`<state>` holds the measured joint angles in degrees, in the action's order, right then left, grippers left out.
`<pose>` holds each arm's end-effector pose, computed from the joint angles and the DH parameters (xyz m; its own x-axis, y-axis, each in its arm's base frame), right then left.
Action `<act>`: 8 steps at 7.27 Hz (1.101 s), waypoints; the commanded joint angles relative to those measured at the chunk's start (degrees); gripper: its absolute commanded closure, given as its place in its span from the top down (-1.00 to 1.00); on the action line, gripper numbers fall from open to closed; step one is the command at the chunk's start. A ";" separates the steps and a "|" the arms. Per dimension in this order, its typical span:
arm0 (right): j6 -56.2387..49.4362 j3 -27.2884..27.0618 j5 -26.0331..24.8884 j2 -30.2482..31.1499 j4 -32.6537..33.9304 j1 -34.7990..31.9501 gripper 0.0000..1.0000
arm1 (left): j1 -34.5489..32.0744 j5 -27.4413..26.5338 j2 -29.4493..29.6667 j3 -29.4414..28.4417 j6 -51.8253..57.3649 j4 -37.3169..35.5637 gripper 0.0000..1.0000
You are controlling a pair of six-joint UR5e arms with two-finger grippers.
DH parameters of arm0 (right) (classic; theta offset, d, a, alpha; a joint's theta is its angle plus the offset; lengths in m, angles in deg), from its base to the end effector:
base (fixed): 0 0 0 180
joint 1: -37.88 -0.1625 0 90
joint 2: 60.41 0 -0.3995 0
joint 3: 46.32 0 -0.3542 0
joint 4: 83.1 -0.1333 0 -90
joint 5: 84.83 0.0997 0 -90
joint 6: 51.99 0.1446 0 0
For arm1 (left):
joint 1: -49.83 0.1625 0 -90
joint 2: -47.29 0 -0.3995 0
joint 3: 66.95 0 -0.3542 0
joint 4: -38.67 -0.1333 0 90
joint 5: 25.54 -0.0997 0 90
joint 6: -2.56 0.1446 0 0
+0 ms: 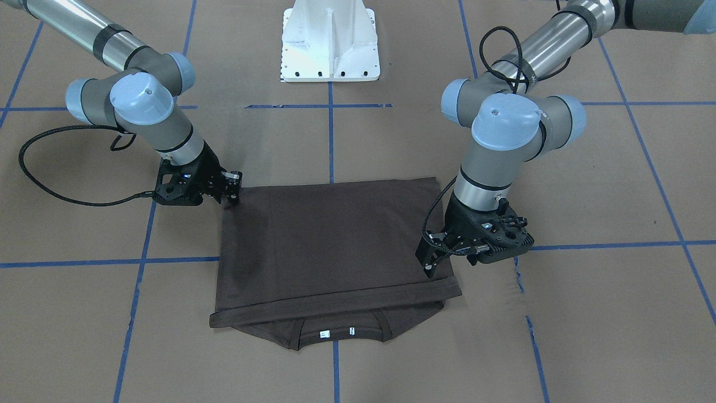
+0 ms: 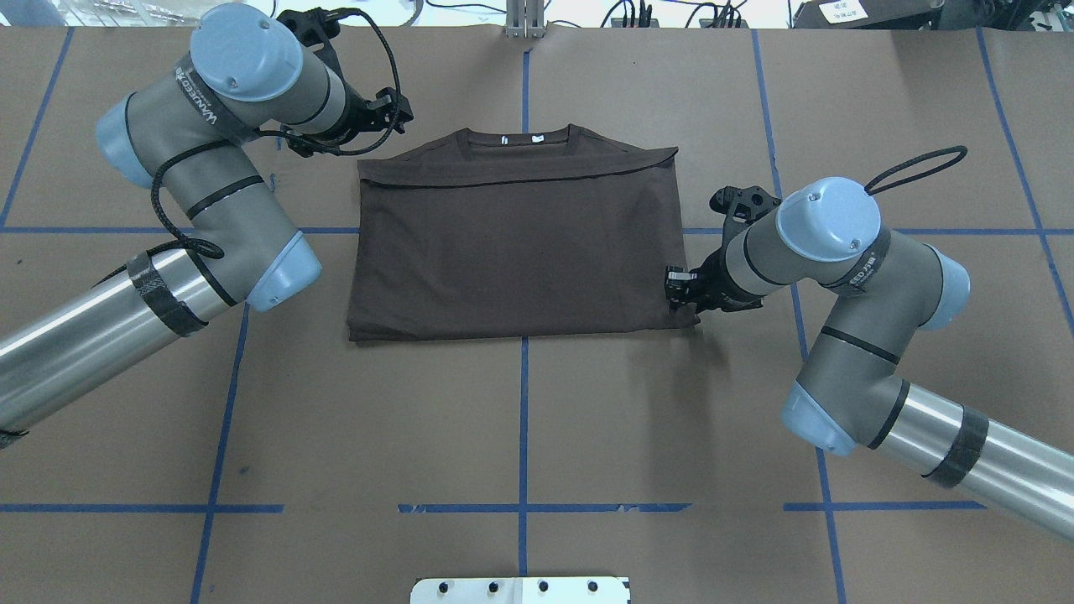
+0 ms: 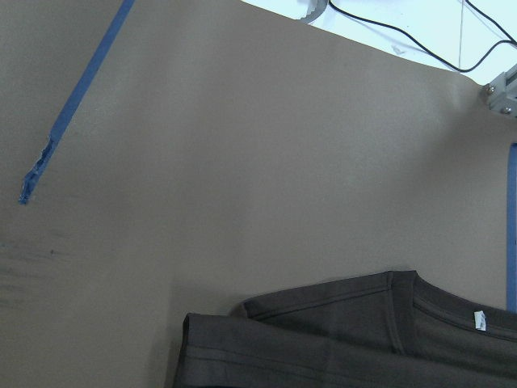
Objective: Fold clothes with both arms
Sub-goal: 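Release the hem at the collar and move the right gripper to the folded edge, then grasp the folded shirt edge with the right gripper and drag it toward the robot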
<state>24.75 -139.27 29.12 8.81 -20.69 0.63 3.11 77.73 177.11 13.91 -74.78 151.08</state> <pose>-0.4575 -0.4416 0.3982 0.5532 0.1573 0.8180 -0.1788 0.9815 -0.0679 0.4295 -0.6022 0.2934 0.5294 -0.2511 -0.8104 0.4783 0.8772 0.0407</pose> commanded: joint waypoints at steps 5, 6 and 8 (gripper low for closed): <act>0.08 -9.38 -0.12 7.54 0.00 4.35 -1.00 | 0.05 0.00 -0.01 0.62 -0.35 0.09 1.00; 3.39 -18.06 -0.39 15.09 0.00 10.04 -1.00 | -0.03 0.00 -0.01 1.32 -0.44 0.00 1.00; 11.55 -30.14 -2.84 26.10 -0.09 22.35 -1.00 | -0.03 -0.09 -0.09 1.32 -0.44 0.09 1.00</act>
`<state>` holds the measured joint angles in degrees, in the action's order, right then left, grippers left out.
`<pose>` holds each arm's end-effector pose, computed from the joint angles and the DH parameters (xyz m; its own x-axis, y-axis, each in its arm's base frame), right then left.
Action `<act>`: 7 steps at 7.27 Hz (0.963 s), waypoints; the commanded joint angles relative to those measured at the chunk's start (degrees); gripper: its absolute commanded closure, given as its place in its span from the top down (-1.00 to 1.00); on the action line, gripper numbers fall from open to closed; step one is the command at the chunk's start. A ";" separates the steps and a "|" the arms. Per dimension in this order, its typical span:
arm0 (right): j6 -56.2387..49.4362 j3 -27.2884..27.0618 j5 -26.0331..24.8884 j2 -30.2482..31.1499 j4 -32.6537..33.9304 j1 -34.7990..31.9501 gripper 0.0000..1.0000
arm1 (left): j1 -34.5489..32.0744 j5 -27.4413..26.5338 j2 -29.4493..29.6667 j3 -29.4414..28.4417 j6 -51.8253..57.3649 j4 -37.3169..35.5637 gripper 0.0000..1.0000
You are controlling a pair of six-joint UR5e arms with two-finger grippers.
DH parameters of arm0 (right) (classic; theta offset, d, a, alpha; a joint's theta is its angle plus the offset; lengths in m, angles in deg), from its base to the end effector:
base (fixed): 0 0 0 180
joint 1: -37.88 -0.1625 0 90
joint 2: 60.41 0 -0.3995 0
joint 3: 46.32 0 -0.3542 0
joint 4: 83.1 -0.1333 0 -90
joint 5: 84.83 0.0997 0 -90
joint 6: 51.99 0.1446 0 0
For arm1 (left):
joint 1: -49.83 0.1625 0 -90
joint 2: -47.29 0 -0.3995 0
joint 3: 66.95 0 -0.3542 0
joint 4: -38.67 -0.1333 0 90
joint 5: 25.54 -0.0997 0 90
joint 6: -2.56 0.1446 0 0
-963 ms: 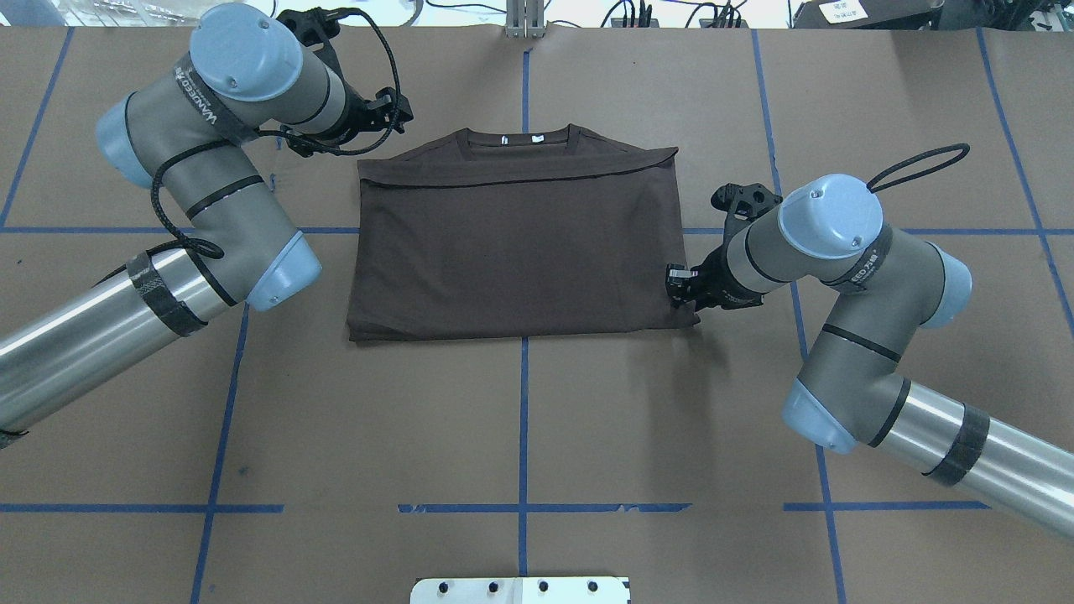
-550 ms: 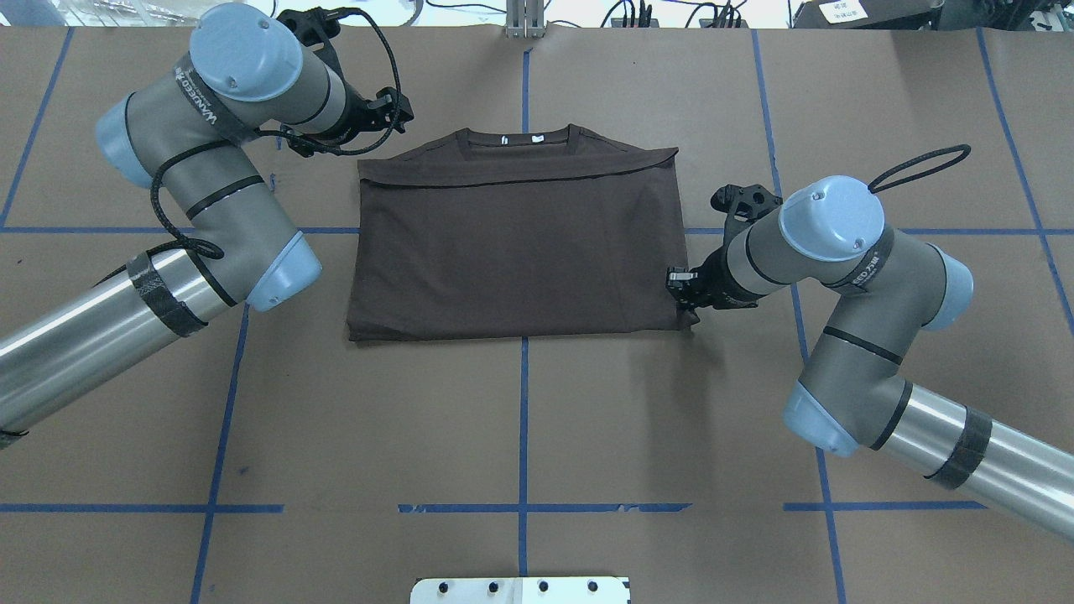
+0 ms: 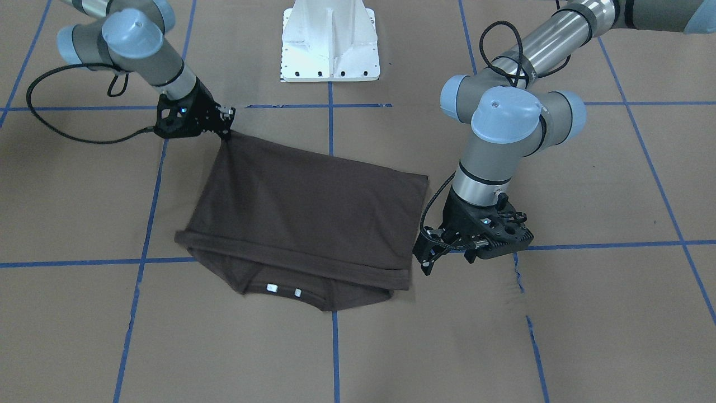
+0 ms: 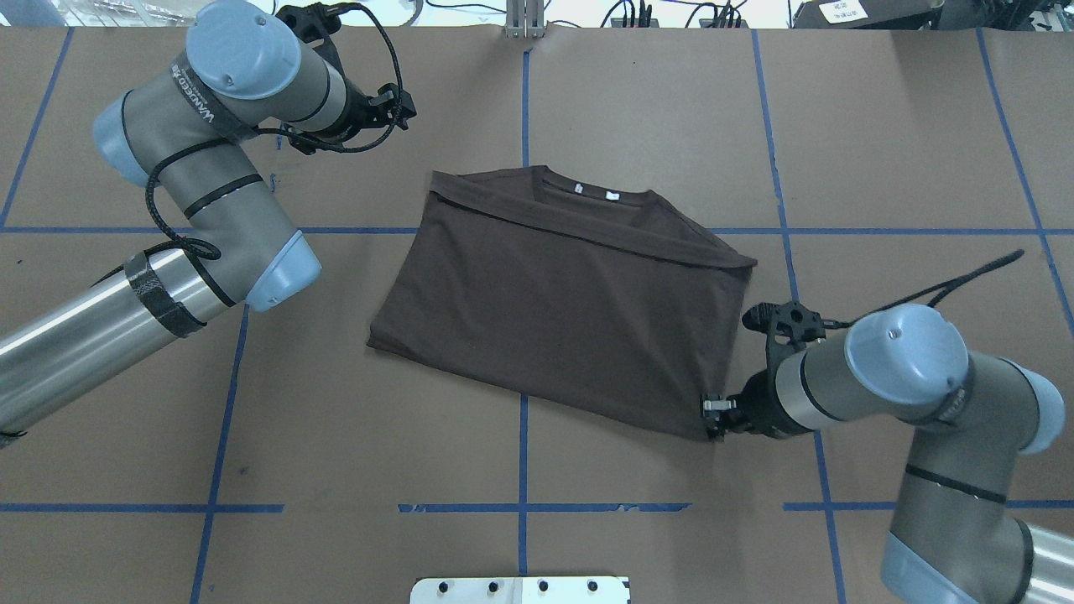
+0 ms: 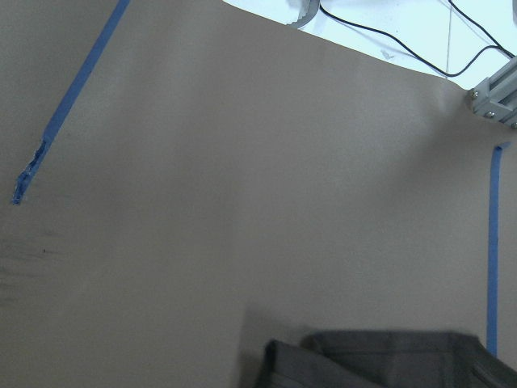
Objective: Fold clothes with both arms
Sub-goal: 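Grasp the folded shirt edge with the right gripper and drag it toward the robot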
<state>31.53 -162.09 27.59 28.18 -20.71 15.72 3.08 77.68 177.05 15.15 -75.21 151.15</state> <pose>-0.4258 -0.2578 0.3957 0.5374 0.1062 0.8366 0.0006 0.9920 -0.1263 0.4264 -0.5995 0.2837 0.5136 -0.2450 -0.8223 0.4839 0.8741 0.0418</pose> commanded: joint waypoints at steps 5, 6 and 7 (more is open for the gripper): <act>18.00 -12.99 -9.38 12.84 -0.16 22.87 1.00 | 1.21 0.40 -3.98 7.18 0.08 -0.33 1.00; 18.00 -13.08 -12.02 12.58 -0.25 21.04 1.00 | 3.31 2.58 -4.33 9.81 -0.10 -3.73 1.00; 17.82 -13.69 -12.66 11.44 -0.77 16.76 1.00 | 6.46 4.69 -7.38 15.49 -1.67 -7.07 1.00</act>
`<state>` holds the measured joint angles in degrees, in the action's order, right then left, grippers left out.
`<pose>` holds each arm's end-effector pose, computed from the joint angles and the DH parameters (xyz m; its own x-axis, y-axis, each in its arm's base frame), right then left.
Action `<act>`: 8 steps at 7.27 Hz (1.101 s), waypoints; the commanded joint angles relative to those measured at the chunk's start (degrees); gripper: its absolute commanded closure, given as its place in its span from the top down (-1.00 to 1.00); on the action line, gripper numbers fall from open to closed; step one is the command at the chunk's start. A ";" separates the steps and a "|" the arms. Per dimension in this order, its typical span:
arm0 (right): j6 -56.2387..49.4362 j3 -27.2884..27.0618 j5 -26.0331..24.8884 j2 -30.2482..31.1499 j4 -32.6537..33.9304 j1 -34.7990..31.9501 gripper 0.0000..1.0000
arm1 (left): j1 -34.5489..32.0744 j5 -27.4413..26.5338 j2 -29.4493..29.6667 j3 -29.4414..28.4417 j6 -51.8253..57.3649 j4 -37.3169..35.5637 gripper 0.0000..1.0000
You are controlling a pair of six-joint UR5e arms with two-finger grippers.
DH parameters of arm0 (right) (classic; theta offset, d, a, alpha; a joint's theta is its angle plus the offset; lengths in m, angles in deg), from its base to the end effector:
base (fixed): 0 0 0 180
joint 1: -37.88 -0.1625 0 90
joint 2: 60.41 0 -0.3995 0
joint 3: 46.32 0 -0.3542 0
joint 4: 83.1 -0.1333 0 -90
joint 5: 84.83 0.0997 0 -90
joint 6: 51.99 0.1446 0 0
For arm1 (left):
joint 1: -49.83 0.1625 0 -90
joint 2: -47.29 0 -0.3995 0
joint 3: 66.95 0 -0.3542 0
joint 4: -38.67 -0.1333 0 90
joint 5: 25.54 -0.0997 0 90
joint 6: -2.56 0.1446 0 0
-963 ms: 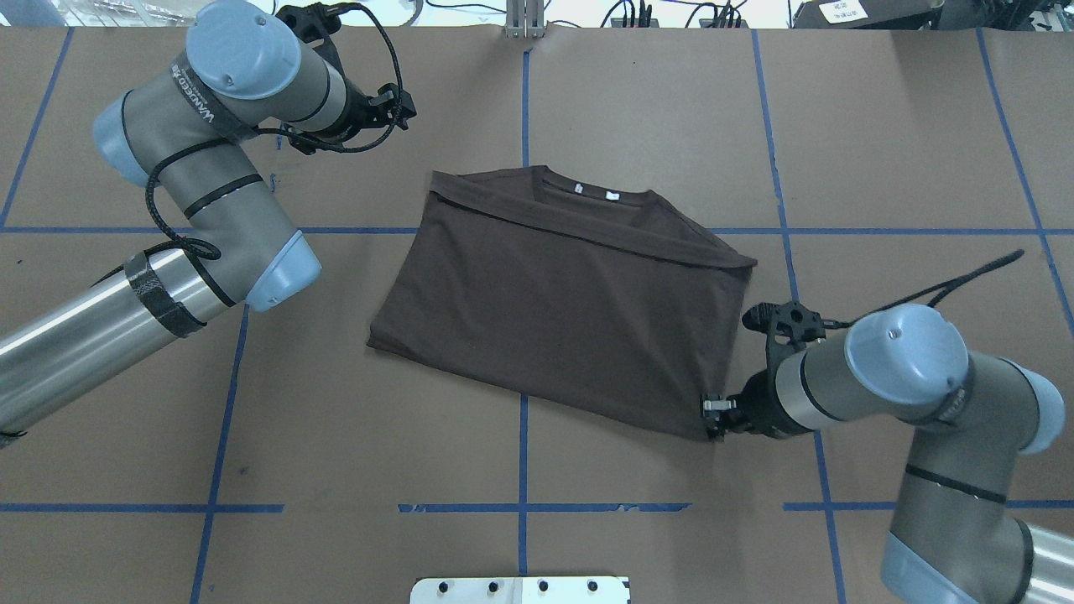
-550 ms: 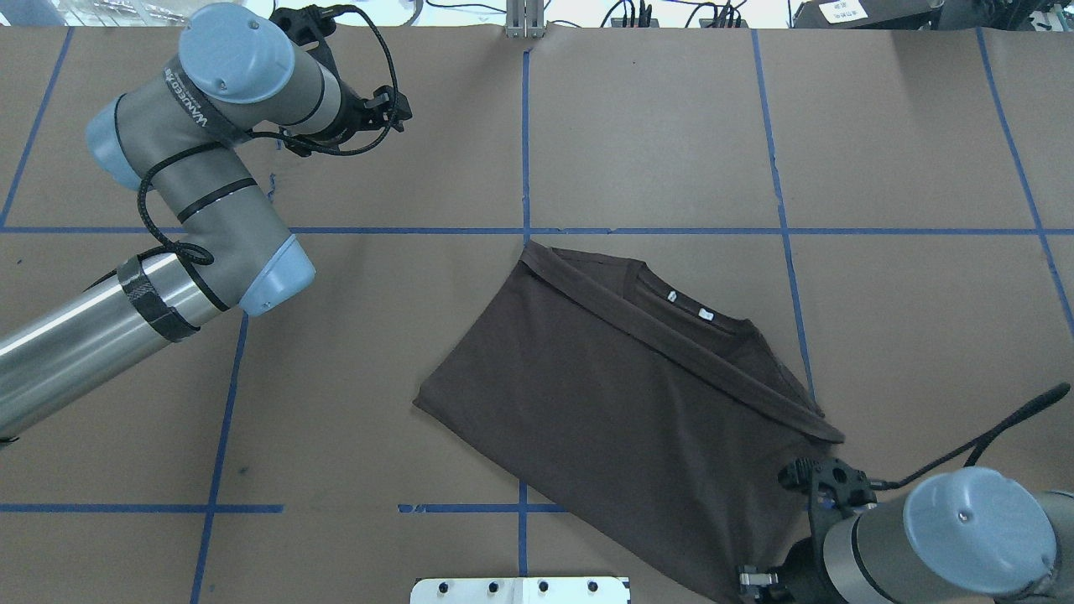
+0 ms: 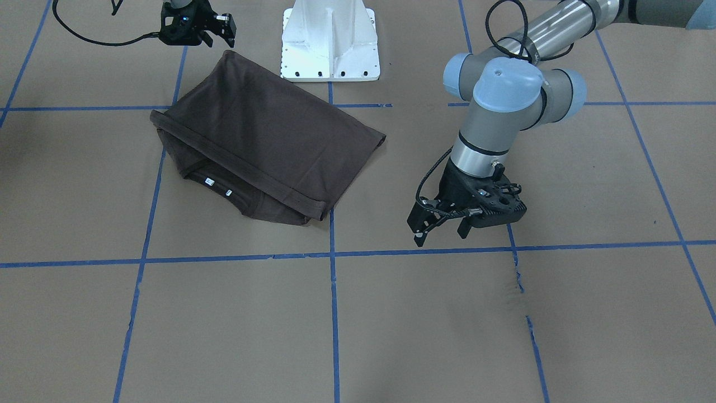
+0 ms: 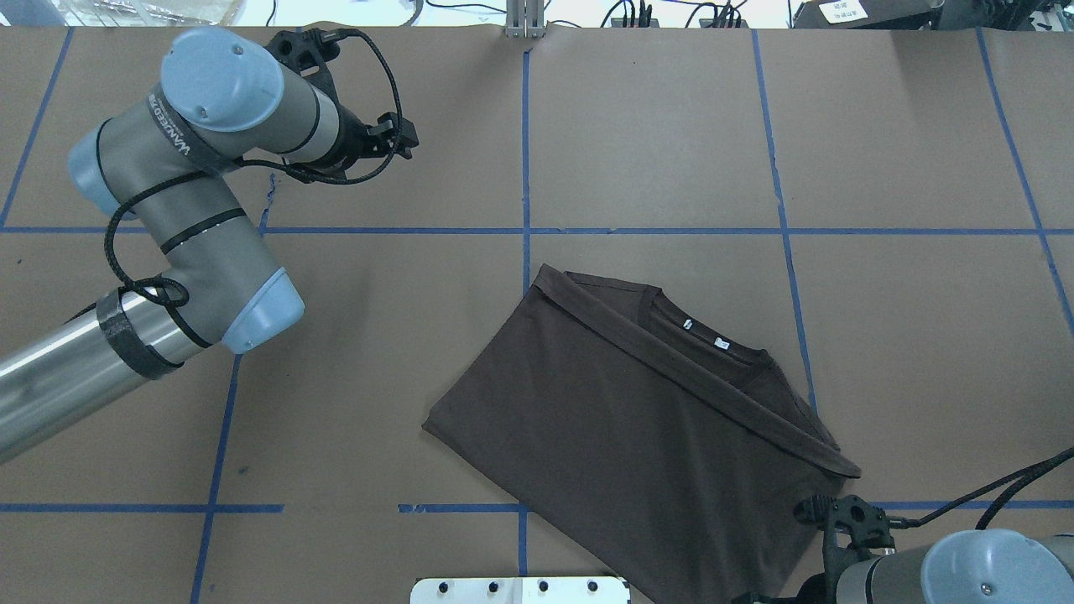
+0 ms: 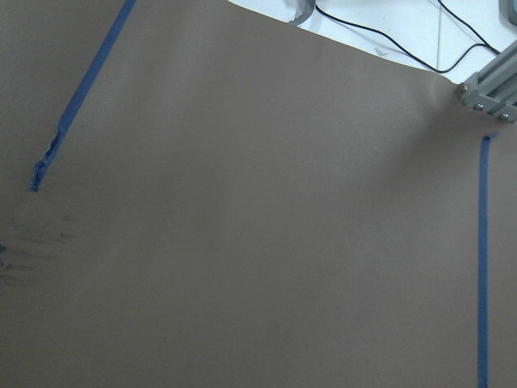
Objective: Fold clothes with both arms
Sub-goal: 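Bring the left gripper to the folded shirt while the right gripper repositions on it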
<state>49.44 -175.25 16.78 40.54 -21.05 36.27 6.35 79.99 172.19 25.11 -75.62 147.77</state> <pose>-0.4070 -0.1157 0.3853 0.5764 0.2104 0.7896 0.0254 0.9612 -0.2747 0.4304 -0.5385 0.2723 0.4993 -0.2015 -0.8427 0.4082 0.9126 0.0236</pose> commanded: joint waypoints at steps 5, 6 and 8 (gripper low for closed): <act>-0.44 0.69 -1.24 -13.58 0.36 -20.09 1.00 | 24.03 -3.22 -8.00 13.06 -31.47 -6.53 0.86; -0.44 0.78 -1.24 -13.49 0.36 -20.36 1.00 | 24.92 -3.23 -7.83 12.53 -31.94 -6.53 0.81; -0.44 0.69 -1.24 -13.67 0.36 -20.36 1.00 | 24.93 -4.53 -7.57 11.39 -31.86 -6.53 0.66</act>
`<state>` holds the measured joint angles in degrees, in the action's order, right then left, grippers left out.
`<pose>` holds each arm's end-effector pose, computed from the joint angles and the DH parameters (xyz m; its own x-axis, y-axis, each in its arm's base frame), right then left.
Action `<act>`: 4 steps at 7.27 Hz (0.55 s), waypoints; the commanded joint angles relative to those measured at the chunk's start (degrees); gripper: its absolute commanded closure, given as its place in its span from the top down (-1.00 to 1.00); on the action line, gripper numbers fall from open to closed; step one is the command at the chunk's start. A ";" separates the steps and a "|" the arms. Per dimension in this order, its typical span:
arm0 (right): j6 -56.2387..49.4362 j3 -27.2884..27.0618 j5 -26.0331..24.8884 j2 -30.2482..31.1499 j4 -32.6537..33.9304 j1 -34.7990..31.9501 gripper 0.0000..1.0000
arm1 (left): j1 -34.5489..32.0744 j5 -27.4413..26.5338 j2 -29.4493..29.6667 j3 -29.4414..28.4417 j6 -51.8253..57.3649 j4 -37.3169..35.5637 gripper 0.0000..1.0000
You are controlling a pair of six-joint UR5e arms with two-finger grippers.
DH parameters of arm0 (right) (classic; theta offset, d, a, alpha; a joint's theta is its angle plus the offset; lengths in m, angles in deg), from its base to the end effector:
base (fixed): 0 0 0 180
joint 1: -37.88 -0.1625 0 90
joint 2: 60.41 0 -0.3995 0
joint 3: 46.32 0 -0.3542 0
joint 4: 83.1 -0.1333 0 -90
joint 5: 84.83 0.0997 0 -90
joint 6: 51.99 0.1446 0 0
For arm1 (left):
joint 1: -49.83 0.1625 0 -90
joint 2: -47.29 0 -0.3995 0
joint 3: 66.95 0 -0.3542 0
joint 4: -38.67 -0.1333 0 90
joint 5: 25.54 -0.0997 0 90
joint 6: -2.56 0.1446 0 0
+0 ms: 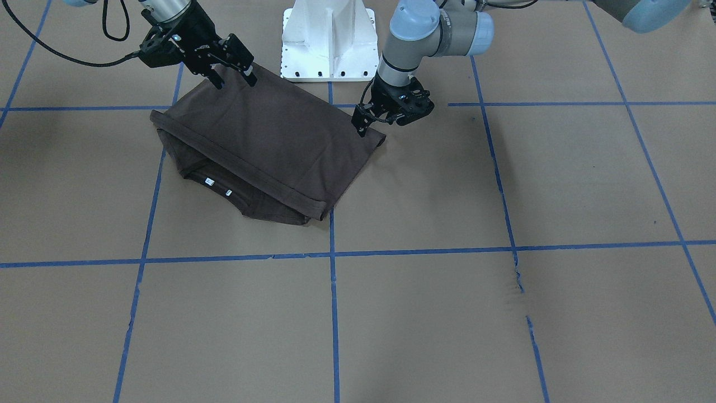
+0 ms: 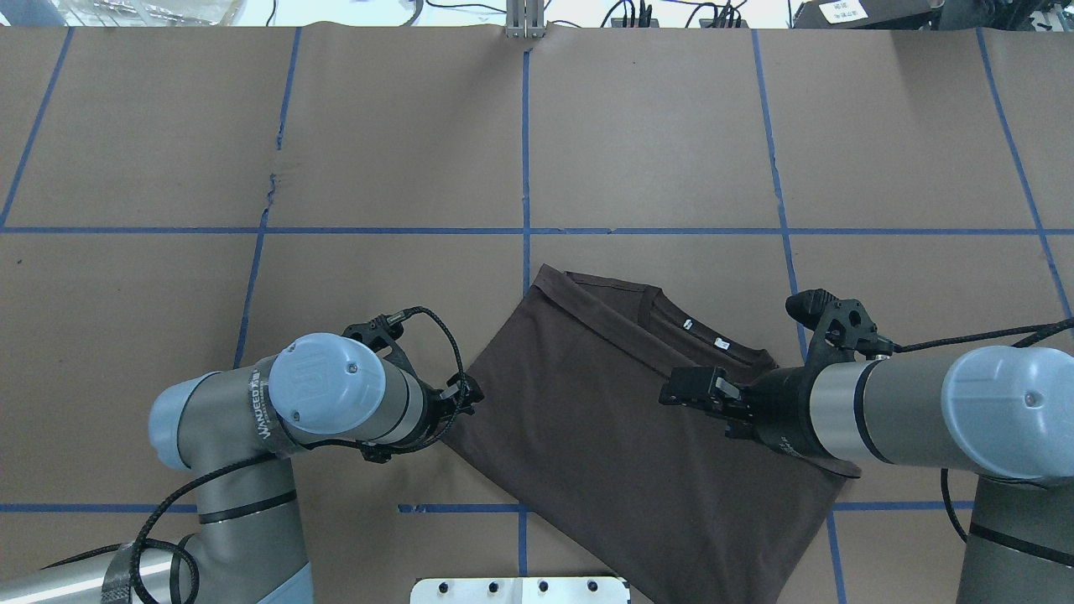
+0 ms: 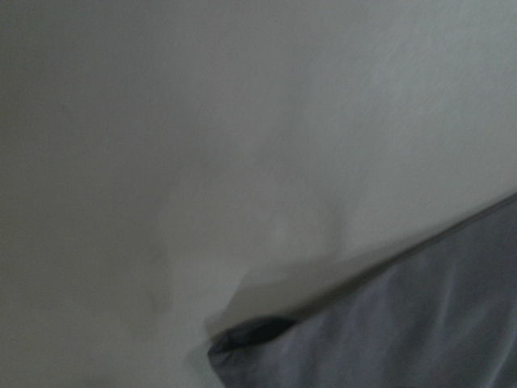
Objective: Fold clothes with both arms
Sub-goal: 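Bring the left gripper to the folded shirt while the right gripper repositions on it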
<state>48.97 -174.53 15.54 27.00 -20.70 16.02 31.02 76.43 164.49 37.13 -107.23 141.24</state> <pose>-0.3825 -0.2690 0.2898 0.2953 0.3200 0.9002 -0.2720 0.9314 -0.2418 0.5553 -0.2983 0.2871 0.4723 -0.5108 -0.7184 0.3367 0.8577 -0.3885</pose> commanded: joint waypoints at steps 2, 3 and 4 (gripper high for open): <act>0.03 -0.03 0.00 -0.04 0.01 -0.28 1.00 | 0.27 -1.34 0.49 -1.94 -0.51 -0.01 0.51; -0.06 -0.03 0.00 -0.13 0.01 -0.28 1.00 | 0.36 -1.34 0.48 -2.38 -1.64 0.08 0.27; -0.06 -0.03 0.00 -0.13 0.01 -0.28 1.00 | 0.36 -1.42 0.57 -2.56 -1.74 0.08 -0.14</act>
<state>48.94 -174.54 15.53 26.89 -20.69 15.76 31.35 75.11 164.99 34.92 -108.52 141.29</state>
